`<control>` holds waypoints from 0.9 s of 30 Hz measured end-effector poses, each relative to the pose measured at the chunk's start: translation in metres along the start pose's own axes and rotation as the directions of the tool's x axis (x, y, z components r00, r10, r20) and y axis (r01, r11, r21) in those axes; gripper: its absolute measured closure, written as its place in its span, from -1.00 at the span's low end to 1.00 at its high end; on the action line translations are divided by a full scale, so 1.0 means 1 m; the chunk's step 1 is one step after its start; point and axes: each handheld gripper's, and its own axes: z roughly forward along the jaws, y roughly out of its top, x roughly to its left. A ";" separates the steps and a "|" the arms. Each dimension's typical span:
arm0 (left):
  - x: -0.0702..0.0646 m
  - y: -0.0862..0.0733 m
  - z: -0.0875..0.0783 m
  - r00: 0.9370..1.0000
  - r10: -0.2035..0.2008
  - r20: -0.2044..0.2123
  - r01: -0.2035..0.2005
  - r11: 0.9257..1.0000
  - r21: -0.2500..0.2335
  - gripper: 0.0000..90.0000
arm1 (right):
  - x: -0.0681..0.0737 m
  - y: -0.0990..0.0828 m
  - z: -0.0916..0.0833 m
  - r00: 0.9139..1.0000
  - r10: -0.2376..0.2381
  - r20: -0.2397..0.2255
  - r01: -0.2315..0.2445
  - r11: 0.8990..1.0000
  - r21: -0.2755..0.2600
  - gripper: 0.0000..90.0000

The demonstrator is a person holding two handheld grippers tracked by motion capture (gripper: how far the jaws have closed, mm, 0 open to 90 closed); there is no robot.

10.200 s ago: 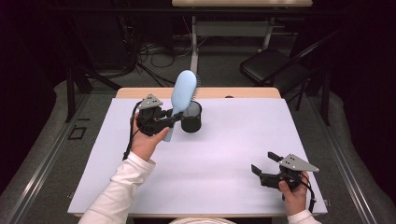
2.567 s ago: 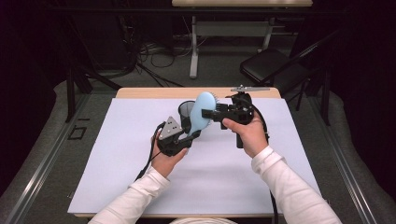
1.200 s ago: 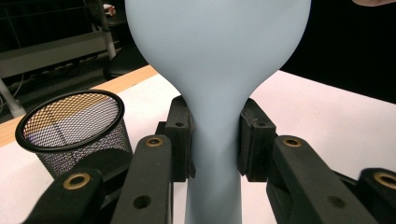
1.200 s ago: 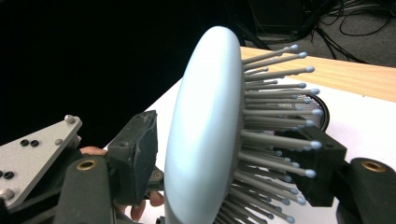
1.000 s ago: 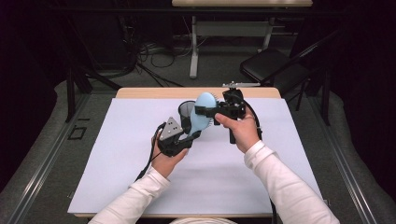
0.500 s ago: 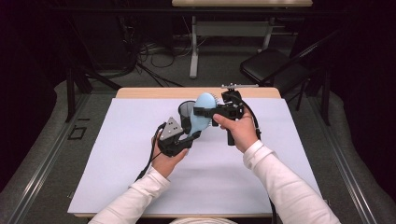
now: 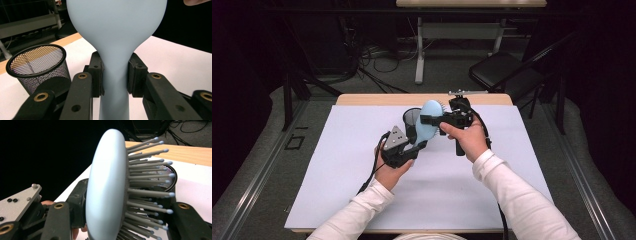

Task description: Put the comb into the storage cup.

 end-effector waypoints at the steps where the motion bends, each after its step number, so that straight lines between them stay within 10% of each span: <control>1: 0.000 0.000 0.000 1.000 0.001 0.003 -0.001 1.000 0.002 0.55 | 0.000 0.000 0.000 1.000 0.000 -0.001 0.000 1.000 0.000 -0.03; 27: -0.001 -0.002 0.003 1.000 -0.004 0.008 0.004 1.000 0.007 0.54 | -0.003 0.001 0.000 0.998 0.062 -0.002 -0.062 0.997 0.043 0.02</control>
